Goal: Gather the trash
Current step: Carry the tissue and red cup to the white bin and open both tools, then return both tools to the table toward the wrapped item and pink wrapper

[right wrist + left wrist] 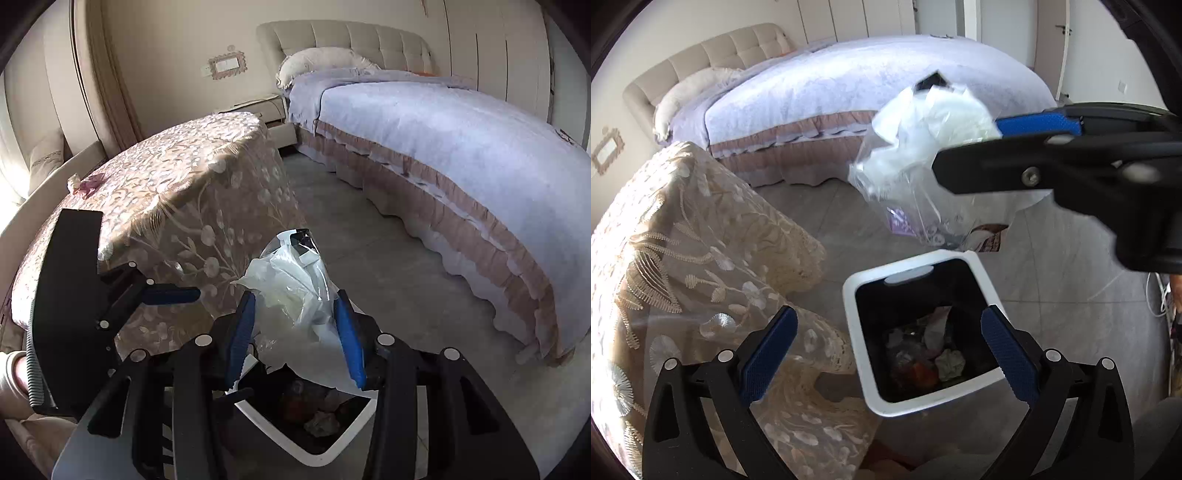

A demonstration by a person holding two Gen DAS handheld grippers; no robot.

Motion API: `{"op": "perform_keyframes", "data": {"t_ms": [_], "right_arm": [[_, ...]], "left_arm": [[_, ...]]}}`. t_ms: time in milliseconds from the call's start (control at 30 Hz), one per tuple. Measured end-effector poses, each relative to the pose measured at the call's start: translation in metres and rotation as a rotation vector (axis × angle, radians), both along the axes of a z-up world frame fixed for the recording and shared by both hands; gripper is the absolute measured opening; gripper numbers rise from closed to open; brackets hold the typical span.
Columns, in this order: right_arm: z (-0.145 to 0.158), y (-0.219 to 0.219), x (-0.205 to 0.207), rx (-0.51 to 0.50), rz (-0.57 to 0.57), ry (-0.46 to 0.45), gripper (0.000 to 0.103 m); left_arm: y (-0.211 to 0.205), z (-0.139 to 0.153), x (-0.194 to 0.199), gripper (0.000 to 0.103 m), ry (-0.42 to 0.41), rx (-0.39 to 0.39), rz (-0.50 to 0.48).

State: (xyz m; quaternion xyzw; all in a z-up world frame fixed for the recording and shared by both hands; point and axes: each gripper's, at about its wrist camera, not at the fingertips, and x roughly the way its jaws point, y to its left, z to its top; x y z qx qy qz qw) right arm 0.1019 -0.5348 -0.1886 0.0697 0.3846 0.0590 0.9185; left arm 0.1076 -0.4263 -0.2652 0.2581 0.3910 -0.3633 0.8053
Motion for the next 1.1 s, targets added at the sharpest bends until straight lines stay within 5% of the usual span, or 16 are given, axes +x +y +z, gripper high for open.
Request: {"op": "perform_keyframes", "data": {"t_ms": [200, 233, 333, 667, 1100], "right_arm": [[-0.029, -0.001, 0.014, 0.033, 0.024, 0.083, 0.046], [-0.032, -0.001, 0.016, 0.035, 0.029, 0.092, 0.052], [-0.04, 0.003, 0.02, -0.002, 0.042, 0.119, 0.098], [-0.036, 0.011, 0.022, -0.063, 0.044, 0.125, 0.098], [0.032, 0.049, 0.028, -0.157, 0.135, -0.049, 0.098]], "left_arm": [[0.002, -0.004, 0.011, 0.098, 0.01, 0.032, 0.008], [0.003, -0.005, 0.011, 0.098, 0.008, 0.036, 0.008], [0.005, -0.006, 0.011, 0.098, 0.012, 0.044, 0.008], [0.009, 0.005, 0.007, 0.098, 0.014, 0.004, -0.008], [0.058, 0.073, 0.002, 0.098, -0.121, -0.071, 0.062]]}}
